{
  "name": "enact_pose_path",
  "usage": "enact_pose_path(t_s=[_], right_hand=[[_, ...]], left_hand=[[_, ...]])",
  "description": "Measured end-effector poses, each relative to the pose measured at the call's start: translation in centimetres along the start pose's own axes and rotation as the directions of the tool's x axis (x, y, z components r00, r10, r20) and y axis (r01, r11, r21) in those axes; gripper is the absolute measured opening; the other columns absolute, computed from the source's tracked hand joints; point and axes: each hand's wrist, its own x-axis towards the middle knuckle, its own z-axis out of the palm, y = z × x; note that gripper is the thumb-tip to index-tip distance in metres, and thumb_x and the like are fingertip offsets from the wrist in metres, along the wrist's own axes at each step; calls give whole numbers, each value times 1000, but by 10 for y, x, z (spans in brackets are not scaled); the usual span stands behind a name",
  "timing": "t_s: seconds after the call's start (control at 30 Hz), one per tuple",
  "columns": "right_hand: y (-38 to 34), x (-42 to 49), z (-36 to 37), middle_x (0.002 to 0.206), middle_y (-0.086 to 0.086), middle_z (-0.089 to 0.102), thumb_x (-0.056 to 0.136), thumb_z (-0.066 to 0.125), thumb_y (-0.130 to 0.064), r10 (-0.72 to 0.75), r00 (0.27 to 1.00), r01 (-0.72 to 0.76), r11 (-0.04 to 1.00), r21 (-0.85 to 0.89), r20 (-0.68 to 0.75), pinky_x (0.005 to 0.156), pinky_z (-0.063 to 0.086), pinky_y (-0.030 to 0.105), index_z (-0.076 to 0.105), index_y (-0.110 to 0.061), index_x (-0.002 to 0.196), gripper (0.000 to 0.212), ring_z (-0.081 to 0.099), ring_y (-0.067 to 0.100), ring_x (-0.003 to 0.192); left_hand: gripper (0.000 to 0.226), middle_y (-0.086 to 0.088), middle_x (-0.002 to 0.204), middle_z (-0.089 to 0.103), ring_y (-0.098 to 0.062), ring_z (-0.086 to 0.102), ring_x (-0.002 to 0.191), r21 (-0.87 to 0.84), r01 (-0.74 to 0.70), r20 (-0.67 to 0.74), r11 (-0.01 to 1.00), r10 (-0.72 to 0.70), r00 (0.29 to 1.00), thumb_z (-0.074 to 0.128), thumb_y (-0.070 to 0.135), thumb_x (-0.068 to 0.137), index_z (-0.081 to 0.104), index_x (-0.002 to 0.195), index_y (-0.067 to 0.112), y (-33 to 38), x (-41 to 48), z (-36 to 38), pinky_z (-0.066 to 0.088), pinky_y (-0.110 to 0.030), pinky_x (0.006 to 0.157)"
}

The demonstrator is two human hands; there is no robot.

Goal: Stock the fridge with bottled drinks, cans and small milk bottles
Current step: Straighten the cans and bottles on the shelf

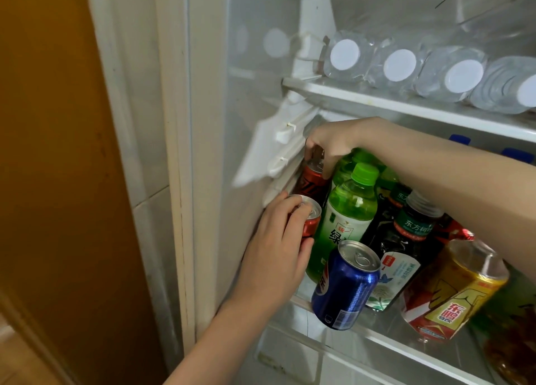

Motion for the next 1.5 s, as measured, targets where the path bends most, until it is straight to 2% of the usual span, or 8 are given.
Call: enact_pose_path(t_s=[0.1, 0.27, 0.53, 0.73, 1.0, 1.2, 1.37, 1.5], right_hand=[[6, 6, 4, 116, 5, 58, 69, 82, -15, -9, 1000, 9, 1000, -4, -10, 43, 38, 5, 58, -14, 126, 62, 51, 12, 82], [11, 10, 7, 117, 8, 60, 70, 81, -14, -7, 1000, 7, 1000, 29, -18, 70, 49, 25, 60, -13, 121, 55, 55, 17, 89], [11, 14, 9, 92, 0, 60, 70, 81, -18, 23, 999, -22, 1000, 15, -40, 51, 43, 17, 64, -13, 113, 47, 53, 11, 68], [12, 16, 9, 94, -1, 58, 70, 81, -16, 43, 998, -43, 999, 16, -44, 46, 43, 16, 63, -13, 117, 51, 54, 11, 68], [17, 15, 10, 120, 2, 59, 68, 82, -18, 66, 997, -64, 997, 53, -42, 77, 51, 27, 59, -18, 126, 62, 57, 17, 96], [21, 6, 7, 120, -1, 61, 70, 80, -28, 78, 994, -66, 987, 146, -82, 92, 49, 33, 59, -20, 124, 58, 57, 18, 106], [23, -11, 4, 122, -3, 60, 82, 68, -36, 120, 972, -65, 964, 258, -201, 85, 40, 23, 60, -22, 123, 43, 54, 12, 99], [18, -40, 7, 120, -4, 61, 89, 61, -34, 134, 954, 2, 891, 453, -268, 95, 41, 25, 62, -23, 119, 33, 56, 15, 110]], left_hand=[[44, -6, 136, 47, -21, 37, 134, -8, -9, -4, 1000, 9, 1000, 54, 20, 85, 52, 128, 9, -1, 0, 1, 27, -28, 113], [44, -5, 136, 46, -20, 36, 134, -7, -13, -8, 1000, 13, 1000, 54, 19, 85, 52, 128, 10, -2, -1, 2, 24, -25, 114], [44, -5, 137, 47, -20, 37, 135, -21, -16, -18, 1000, 16, 1000, 54, 20, 85, 52, 128, 9, -3, -1, 2, 27, -28, 113], [46, -5, 139, 45, -19, 35, 136, -31, -15, -15, 999, 14, 1000, 52, 22, 87, 51, 130, 9, -3, -1, 3, 26, -27, 114], [45, -5, 137, 47, -22, 40, 133, -2, -12, 4, 1000, 12, 1000, 53, 23, 86, 52, 129, 10, -2, -1, 2, 28, -27, 112], [49, -3, 139, 45, -19, 39, 133, 6, 4, 1, 1000, -4, 1000, 61, 19, 84, 50, 131, 12, 0, -1, 3, 23, -24, 112], [56, -4, 146, 36, -19, 36, 135, -20, 18, 29, 1000, -18, 999, 63, 15, 83, 44, 136, 13, 0, -3, 4, 29, -28, 112], [63, -4, 155, 22, -20, 27, 141, -35, 22, 53, 999, -20, 998, 60, 13, 84, 34, 142, 15, 2, -5, 2, 24, -29, 112]])
